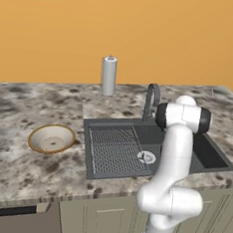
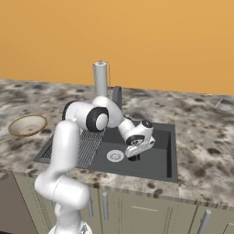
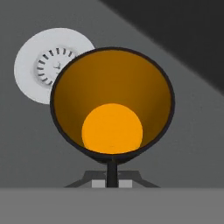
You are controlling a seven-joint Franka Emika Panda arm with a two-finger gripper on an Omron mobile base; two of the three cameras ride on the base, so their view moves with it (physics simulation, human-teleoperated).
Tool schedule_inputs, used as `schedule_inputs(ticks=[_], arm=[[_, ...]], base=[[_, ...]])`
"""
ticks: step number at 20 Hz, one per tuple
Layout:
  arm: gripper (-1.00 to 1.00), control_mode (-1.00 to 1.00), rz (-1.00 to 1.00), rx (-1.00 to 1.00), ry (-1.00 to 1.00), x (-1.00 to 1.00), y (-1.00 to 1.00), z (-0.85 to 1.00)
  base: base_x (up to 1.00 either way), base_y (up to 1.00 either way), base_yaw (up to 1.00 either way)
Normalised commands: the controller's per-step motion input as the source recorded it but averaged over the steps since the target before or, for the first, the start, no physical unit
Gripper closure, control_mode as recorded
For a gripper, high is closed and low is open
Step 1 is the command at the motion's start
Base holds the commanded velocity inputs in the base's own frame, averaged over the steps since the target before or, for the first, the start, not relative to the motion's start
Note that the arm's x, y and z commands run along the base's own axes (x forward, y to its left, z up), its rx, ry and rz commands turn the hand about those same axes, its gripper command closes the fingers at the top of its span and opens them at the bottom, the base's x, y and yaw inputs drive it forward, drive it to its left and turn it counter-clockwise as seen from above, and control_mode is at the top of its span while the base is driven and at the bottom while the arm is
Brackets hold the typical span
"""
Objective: Pick the mug and place it in the sink. Pick the bowl and place it in the open cabinet and then close the cabinet.
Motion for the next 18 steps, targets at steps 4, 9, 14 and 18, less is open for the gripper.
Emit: schedule_inputs(ticks=[4, 9, 14, 18], arm=[[1.0, -1.0, 0.0, 0.0, 0.0, 0.25, 0.0, -0.39], [-1.0, -1.0, 0.0, 0.0, 0.0, 0.16, 0.0, -0.24], [-1.0, -1.0, 0.0, 0.0, -0.01, -0.07, -0.03, 0.14], [-1.0, -1.0, 0.0, 0.0, 0.01, -0.17, 0.0, 0.68]], base=[[0.0, 0.0, 0.0], [0.0, 0.0, 0.0], [0.0, 0.0, 0.0], [0.0, 0.0, 0.0]])
